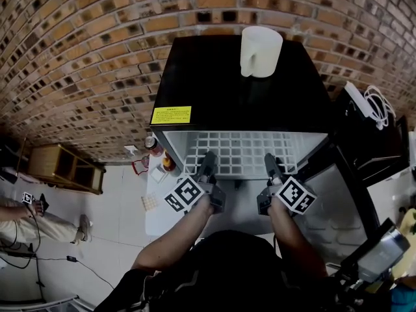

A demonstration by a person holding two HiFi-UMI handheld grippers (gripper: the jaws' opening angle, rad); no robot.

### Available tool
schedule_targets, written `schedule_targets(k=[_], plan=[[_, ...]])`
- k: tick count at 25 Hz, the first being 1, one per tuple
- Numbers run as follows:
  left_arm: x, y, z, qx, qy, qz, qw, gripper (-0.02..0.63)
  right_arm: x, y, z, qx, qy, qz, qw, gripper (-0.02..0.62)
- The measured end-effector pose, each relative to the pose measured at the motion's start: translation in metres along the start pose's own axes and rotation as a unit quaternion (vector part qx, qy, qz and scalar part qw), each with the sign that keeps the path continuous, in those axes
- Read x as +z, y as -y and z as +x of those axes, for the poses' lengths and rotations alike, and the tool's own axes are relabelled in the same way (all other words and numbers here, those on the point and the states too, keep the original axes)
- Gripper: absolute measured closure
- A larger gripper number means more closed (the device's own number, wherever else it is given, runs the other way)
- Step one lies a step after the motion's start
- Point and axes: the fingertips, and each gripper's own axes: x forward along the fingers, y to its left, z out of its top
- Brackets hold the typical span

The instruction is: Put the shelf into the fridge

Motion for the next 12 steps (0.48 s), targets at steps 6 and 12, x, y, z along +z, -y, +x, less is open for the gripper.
schedule_targets(k=[6, 12], plan=[[-0.001, -0.001, 0.008, 0.014, 0.013, 0.000, 0.9998, 0.515, 0.001, 0.004, 0.006, -0.007, 0.008, 0.000, 1.000, 0.413], [0.003, -0.001, 0.016, 0.024, 0.023, 0.000, 0.9994, 0.518, 0.004, 0.004, 0.015, -0.021, 0.015, 0.001, 1.000, 0.413]])
